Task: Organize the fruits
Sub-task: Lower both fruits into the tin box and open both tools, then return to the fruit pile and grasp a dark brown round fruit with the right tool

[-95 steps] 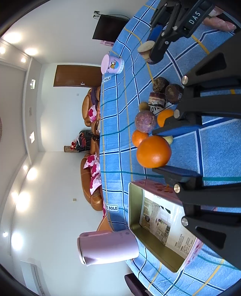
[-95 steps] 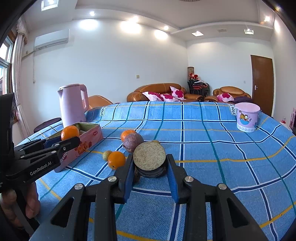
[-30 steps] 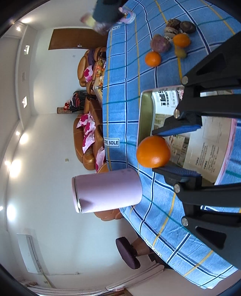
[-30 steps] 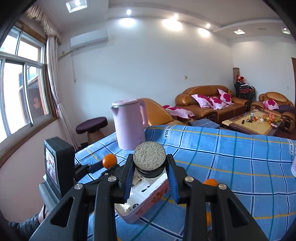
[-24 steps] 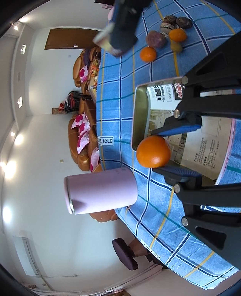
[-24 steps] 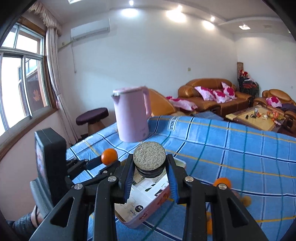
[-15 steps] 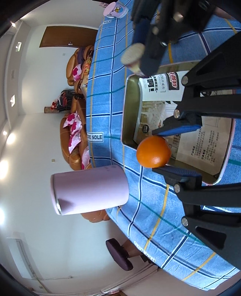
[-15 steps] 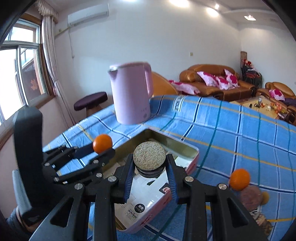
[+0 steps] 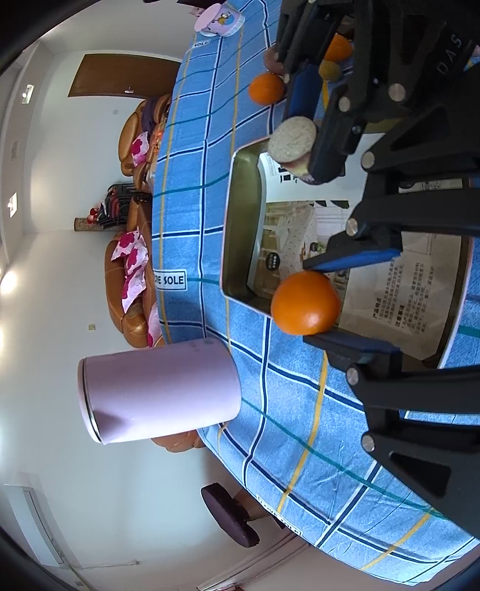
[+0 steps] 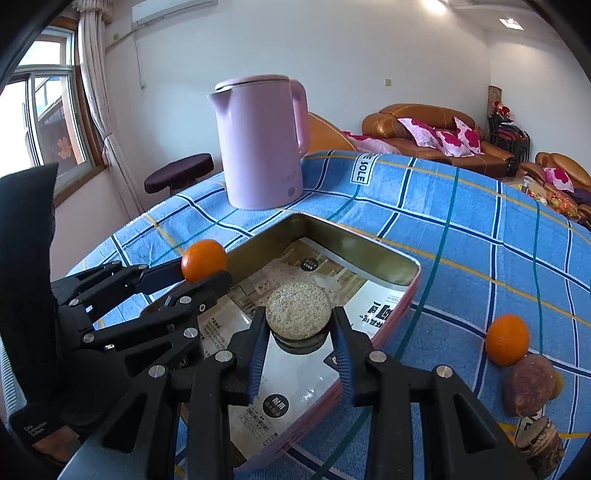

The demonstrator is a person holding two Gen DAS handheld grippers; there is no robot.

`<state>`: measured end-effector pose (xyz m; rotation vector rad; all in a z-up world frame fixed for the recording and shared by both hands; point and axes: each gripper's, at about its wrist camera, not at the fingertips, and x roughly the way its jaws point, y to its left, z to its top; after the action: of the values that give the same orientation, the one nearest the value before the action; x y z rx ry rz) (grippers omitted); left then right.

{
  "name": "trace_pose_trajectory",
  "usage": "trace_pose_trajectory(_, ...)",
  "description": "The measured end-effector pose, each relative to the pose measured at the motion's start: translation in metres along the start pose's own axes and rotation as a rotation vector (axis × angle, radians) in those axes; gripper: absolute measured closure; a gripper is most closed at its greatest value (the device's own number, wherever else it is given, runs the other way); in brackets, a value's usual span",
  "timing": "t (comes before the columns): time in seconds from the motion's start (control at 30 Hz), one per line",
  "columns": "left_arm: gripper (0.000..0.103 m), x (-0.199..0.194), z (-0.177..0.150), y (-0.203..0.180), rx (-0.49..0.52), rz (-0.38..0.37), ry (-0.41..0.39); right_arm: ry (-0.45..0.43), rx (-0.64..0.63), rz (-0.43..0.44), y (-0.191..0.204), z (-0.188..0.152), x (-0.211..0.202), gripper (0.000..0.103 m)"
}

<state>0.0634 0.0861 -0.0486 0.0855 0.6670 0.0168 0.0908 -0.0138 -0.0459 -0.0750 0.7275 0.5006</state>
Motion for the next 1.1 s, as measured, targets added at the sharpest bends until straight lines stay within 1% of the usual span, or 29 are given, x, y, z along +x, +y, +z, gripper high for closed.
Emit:
trace_pose_trajectory(0.4,0.068,0.004,-0.004,-0.001,-0.003,0.011,0.015,0.031,0.021,0.019,-0.004,-0.003,0.008,0.067)
trace_pose_trajectory(0.53,0.067,0.001,-0.005,0.000,-0.010,0.017,0.008,0.026,0.019,0.019,-0.004,-0.005,0.007,0.066)
trace_pose_trajectory(0.57,0.066,-0.001,-0.005,0.000,-0.012,0.023,0.003,0.026,0.018,0.018,-0.004,-0.004,0.007,0.065)
trace_pose_trajectory(0.63,0.060,-0.003,-0.005,0.002,-0.021,0.030,-0.002,0.019,0.019,0.011,-0.004,-0.003,0.006,0.063)
trace_pose_trajectory(0.7,0.049,-0.007,-0.004,0.004,-0.032,0.030,-0.011,0.007,0.031,0.015,-0.007,-0.003,0.002,0.058)
trace_pose_trajectory(0.77,0.043,-0.011,-0.003,0.004,-0.038,0.036,-0.019,-0.004,0.045,0.025,-0.010,-0.004,-0.001,0.057)
trace_pose_trajectory(0.8,0.041,-0.013,-0.003,0.004,-0.040,0.036,-0.022,-0.009,0.051,0.027,-0.011,-0.004,-0.002,0.056)
trace_pose_trajectory(1.03,0.041,-0.027,-0.004,-0.009,-0.032,0.010,-0.049,-0.029,0.074,0.003,-0.021,-0.012,-0.020,0.053)
trace_pose_trajectory(1.1,0.038,-0.031,-0.004,-0.016,-0.027,-0.003,-0.057,-0.029,0.081,-0.007,-0.025,-0.015,-0.026,0.053)
